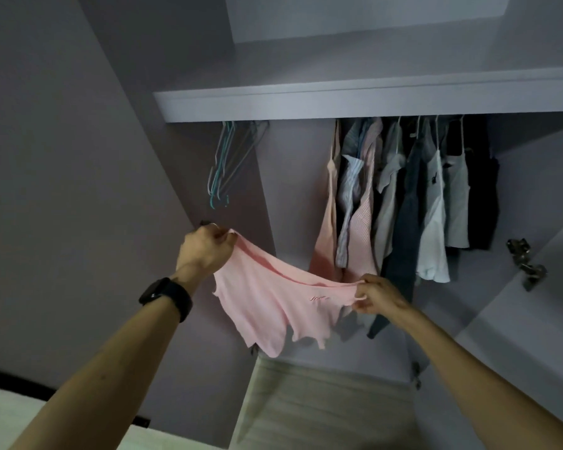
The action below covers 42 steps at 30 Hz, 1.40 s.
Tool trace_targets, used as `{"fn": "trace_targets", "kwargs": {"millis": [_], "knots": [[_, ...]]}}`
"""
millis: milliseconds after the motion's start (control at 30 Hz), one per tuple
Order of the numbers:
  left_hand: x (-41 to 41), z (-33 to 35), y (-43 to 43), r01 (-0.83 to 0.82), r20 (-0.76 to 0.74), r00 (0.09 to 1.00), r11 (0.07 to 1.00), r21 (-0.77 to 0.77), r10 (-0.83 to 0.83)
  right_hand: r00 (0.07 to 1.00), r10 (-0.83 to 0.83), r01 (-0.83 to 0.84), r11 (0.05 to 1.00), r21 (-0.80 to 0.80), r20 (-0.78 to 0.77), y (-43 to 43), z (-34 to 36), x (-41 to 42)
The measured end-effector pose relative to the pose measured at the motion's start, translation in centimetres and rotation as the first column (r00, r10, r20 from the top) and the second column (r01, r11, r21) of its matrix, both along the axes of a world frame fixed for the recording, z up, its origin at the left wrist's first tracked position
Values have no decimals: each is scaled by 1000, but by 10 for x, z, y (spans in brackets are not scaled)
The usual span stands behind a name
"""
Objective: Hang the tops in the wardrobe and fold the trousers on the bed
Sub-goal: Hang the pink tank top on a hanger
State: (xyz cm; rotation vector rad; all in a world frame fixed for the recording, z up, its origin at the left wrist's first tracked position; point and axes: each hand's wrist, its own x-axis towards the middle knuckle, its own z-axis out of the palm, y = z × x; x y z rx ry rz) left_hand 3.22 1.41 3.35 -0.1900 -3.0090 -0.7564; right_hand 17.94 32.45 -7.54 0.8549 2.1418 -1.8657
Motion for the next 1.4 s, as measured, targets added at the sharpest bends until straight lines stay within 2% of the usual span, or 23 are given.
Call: {"fn": "trace_targets", "kwargs": {"millis": [67, 133, 200, 233, 300, 367, 433, 467, 533, 567, 600, 633, 700, 767, 833, 867, 933, 1000, 1067, 1133, 1200, 1300, 1400], "knots": [[2, 3, 7, 21, -1, 1000, 999, -28, -21, 998, 63, -64, 998, 24, 27, -10, -9, -1], [4, 4, 11, 38, -10, 999, 997, -62, -39, 990, 139, -143, 967, 211, 36, -20, -18, -1], [5, 5, 12, 37, -20, 999, 998, -58, -39, 987, 161, -156, 886, 437, 26, -26, -24, -3], [4, 6, 10, 31, -23, 999, 998, -50, -32, 984, 176, -162, 853, 495, 20, -26, -26, -4], [2, 8, 5, 21, -26, 999, 998, -56, -22, 971, 238, -220, 829, 514, 32, -27, -25, -7], [-2, 9, -5, 25, -23, 999, 995, -92, -27, 952, 293, -286, 755, 590, 88, -22, -24, -6], [-6, 8, -16, 52, -18, 998, 989, -137, -55, 968, 241, -223, 705, 673, 69, -11, -14, -7], [-7, 7, -22, 68, -15, 997, 986, -152, -72, 983, 183, -137, 721, 680, 5, -5, -5, -10], [-10, 5, -32, 100, -10, 995, 983, -153, -103, 982, 56, 79, 743, 664, -180, 4, 17, -18], [-12, 4, -36, 124, -2, 992, 983, -132, -126, 973, 39, 125, 739, 662, -227, 10, 28, -22], [-13, 3, -40, 152, 20, 988, 984, -94, -150, 973, 76, 91, 741, 665, -218, 14, 39, -24], [-15, 5, -44, 175, 58, 983, 983, -47, -173, 973, 161, -13, 754, 657, -166, 17, 48, -26], [-19, 8, -55, 200, 163, 965, 979, 43, -204, 952, 293, -211, 840, 499, -90, 22, 59, -26], [-17, 15, -65, 173, 278, 935, 967, 188, -221, 944, 280, -236, 942, 237, -174, 27, 70, -24], [-13, 20, -73, 113, 365, 892, 912, 394, -268, 932, 248, -239, 969, 65, -265, 25, 83, -27], [-11, 21, -76, 99, 381, 877, 886, 453, -293, 923, 259, -269, 963, 6, -285, 20, 89, -30], [-6, 24, -75, 131, 364, 878, 887, 442, -311, 917, 268, -278, 961, 10, -295, 7, 94, -40], [-4, 23, -74, 179, 302, 912, 932, 316, -278, 918, 238, -204, 970, 136, -317, -8, 91, -52], [4, 19, -72, 212, 191, 955, 972, 104, -229, 903, 227, -121, 949, 291, -364, -16, 83, -58], [14, 18, -73, 156, 52, 987, 984, -85, -152, 869, 299, -104, 889, 445, -394, -21, 76, -66], [22, 18, -74, 64, -121, 988, 968, -242, -95, 840, 408, -137, 797, 588, -358, -27, 73, -73], [22, 28, -72, -39, -448, 868, 869, -494, -216, 818, 539, -242, 637, 732, -199, -43, 80, -95], [14, 41, -71, -121, -666, 662, 828, -548, -344, 776, 630, -344, 467, 815, -33, -66, 98, -122]]}}
